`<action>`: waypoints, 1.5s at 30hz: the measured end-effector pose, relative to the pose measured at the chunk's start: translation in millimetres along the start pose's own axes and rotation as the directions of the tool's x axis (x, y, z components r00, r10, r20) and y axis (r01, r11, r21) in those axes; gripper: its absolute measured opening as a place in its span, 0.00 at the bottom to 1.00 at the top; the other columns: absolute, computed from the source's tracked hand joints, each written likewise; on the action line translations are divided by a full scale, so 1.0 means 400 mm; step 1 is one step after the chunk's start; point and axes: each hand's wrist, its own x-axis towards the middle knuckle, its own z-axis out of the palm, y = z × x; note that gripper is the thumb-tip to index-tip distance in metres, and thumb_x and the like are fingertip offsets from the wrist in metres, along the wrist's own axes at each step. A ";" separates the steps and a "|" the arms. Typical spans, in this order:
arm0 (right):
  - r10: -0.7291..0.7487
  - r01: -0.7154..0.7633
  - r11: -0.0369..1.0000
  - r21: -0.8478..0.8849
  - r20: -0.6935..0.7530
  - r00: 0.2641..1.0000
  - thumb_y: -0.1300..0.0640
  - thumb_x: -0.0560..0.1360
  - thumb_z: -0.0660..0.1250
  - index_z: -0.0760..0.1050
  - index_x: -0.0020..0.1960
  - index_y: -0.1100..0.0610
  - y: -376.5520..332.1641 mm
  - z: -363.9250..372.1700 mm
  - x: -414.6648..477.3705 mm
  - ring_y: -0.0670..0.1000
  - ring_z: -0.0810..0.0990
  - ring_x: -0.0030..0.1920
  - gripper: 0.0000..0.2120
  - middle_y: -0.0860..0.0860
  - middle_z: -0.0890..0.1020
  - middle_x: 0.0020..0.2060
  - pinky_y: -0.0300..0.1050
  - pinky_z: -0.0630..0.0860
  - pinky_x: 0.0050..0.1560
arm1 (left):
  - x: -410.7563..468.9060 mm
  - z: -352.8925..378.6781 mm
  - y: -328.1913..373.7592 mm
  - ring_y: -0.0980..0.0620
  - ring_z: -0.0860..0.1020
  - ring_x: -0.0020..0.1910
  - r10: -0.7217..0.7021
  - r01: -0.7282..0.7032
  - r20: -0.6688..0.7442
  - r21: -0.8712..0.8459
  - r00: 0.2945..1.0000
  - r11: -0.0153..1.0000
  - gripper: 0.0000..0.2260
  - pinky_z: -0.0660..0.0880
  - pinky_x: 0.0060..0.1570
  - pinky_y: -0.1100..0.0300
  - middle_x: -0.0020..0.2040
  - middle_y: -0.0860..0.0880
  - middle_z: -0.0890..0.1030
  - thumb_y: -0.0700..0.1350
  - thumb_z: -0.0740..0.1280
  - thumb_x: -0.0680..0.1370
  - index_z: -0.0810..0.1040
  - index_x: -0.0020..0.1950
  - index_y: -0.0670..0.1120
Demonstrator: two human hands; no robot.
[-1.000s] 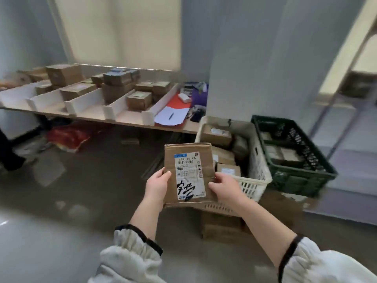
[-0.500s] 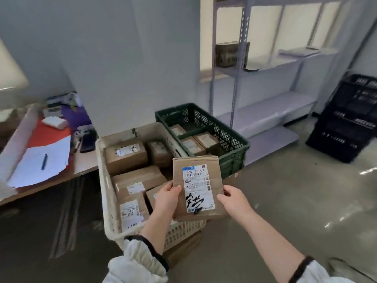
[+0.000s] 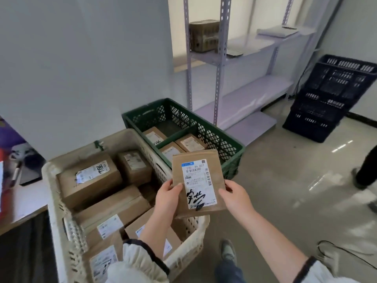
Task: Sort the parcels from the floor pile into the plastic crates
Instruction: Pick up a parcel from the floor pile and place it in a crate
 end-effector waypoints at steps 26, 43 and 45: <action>0.071 0.280 0.910 -0.305 0.781 0.620 0.62 0.76 0.60 0.72 0.66 0.57 -0.178 0.730 0.323 0.51 0.76 0.52 0.18 0.53 0.78 0.61 0.42 0.75 0.45 | 0.247 -0.524 -0.146 0.47 0.79 0.54 -0.291 0.266 -0.661 -0.141 0.691 0.954 0.13 0.77 0.56 0.48 0.57 0.47 0.79 0.45 0.67 0.77 0.72 0.60 0.44; 0.100 0.237 0.911 -0.337 0.739 0.666 0.62 0.77 0.63 0.67 0.71 0.58 -0.121 0.907 0.309 0.54 0.75 0.63 0.22 0.54 0.76 0.65 0.46 0.74 0.60 | 0.306 -0.566 -0.277 0.43 0.74 0.65 0.222 0.294 -0.671 0.565 0.707 0.771 0.09 0.74 0.57 0.54 0.62 0.44 0.78 0.37 0.67 0.76 0.77 0.56 0.40; 0.108 0.225 0.913 -0.341 0.733 0.672 0.62 0.77 0.63 0.65 0.72 0.58 -0.123 0.906 0.302 0.55 0.74 0.64 0.23 0.54 0.74 0.66 0.48 0.74 0.61 | 0.308 -0.571 -0.282 0.41 0.80 0.58 0.342 0.270 -0.592 0.709 0.730 0.651 0.13 0.79 0.50 0.54 0.55 0.42 0.82 0.35 0.77 0.64 0.81 0.47 0.39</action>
